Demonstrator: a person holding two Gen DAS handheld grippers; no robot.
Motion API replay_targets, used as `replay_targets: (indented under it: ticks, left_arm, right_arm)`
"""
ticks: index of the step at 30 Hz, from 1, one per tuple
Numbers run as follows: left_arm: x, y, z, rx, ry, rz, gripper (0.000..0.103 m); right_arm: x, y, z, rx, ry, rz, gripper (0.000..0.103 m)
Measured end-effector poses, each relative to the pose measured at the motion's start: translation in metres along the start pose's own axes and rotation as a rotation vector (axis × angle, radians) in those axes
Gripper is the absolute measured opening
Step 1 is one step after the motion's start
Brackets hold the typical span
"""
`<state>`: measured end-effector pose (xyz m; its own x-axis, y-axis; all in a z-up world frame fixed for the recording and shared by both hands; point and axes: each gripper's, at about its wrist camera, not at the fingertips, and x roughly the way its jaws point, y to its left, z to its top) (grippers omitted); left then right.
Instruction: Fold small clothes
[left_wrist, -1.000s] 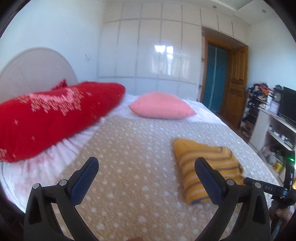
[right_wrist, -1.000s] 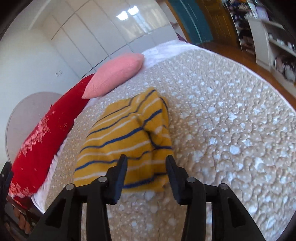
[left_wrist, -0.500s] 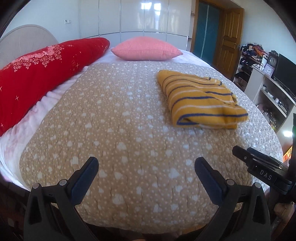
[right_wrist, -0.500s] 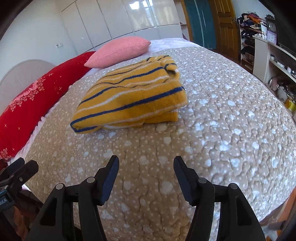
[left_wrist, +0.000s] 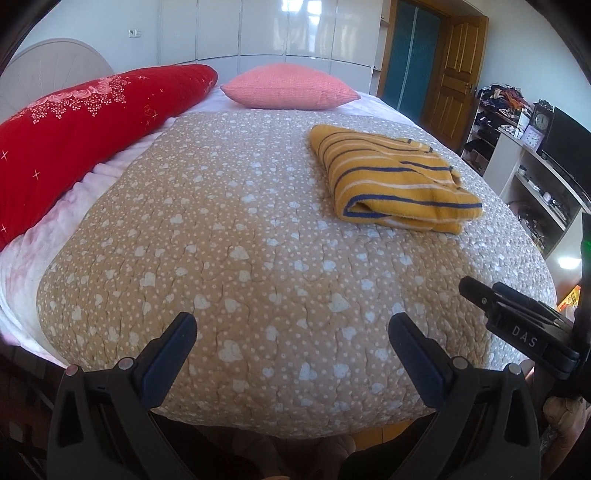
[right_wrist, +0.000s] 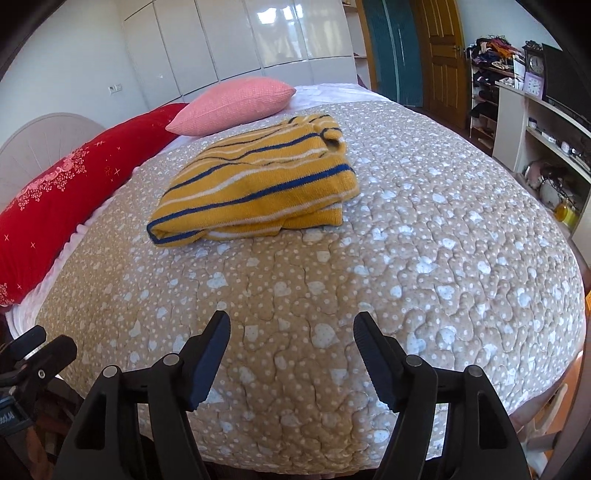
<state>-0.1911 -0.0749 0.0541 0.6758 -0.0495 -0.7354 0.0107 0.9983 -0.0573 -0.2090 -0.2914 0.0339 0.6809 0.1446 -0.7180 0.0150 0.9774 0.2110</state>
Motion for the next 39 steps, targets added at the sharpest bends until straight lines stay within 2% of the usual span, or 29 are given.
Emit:
replay_targets:
  ticks: [10, 23, 39]
  left_arm:
    - [0.016, 0.010, -0.008, -0.046, 0.054, -0.023, 0.103]
    - [0.023, 0.022, -0.013, -0.085, 0.091, -0.027, 0.103]
    - [0.029, 0.023, -0.016, -0.086, 0.121, -0.048, 0.103]
  right_arm:
    - [0.010, 0.017, -0.005, -0.071, 0.025, -0.037, 0.074]
    - [0.021, 0.028, -0.008, -0.105, 0.058, -0.039, 0.075]
    - [0.032, 0.024, -0.007, -0.107, 0.077, -0.055, 0.076]
